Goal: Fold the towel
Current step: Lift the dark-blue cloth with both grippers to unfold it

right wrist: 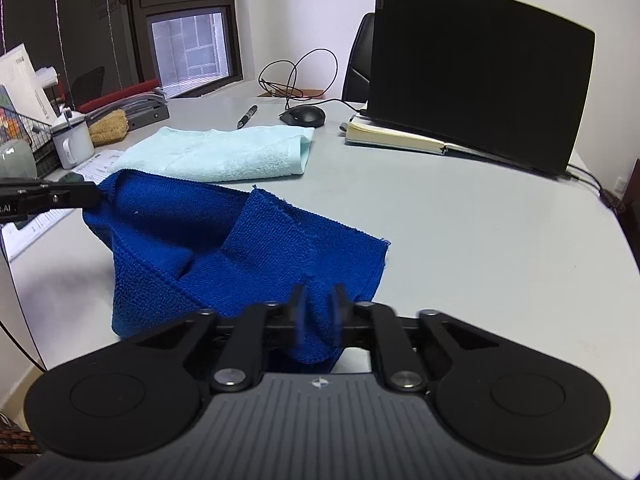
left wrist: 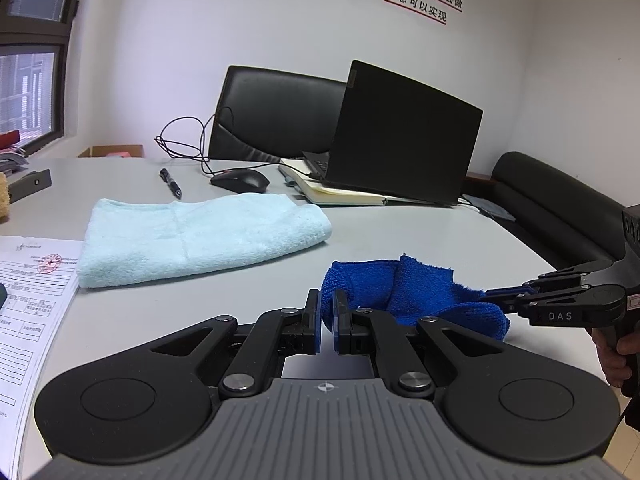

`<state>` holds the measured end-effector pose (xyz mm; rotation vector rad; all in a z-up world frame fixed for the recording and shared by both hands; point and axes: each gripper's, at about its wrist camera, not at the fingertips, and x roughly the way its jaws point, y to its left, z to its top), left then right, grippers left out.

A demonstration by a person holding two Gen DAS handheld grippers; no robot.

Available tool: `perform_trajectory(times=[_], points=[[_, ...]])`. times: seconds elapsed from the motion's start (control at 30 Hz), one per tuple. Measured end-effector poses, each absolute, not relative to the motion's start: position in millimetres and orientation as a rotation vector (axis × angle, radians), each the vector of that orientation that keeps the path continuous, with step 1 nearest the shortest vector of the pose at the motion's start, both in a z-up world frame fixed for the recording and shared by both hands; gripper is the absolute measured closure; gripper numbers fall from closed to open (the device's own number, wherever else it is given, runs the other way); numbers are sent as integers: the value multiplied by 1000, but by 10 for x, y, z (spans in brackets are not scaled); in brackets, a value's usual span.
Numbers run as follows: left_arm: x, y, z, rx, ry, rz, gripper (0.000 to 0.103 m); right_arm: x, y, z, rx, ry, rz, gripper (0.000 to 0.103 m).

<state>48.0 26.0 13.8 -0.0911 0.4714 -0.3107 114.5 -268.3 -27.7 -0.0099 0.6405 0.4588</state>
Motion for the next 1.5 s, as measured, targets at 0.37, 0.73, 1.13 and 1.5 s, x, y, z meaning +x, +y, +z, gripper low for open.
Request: perform_trajectory(times=[0.37, 0.73, 1.13, 1.5], points=[[538, 377, 350, -117, 414, -276, 97, 1105, -2954, 180, 98, 511, 443, 99], [648, 243, 687, -97, 335, -283, 97, 1107, -3006, 698, 74, 379, 440, 99], [1071, 88, 1095, -112, 249, -257, 97, 1388, -3055, 1153, 38, 249, 360, 99], [945, -90, 1072, -104, 233, -259, 97, 1447, -3265, 1126, 73, 257, 364, 99]])
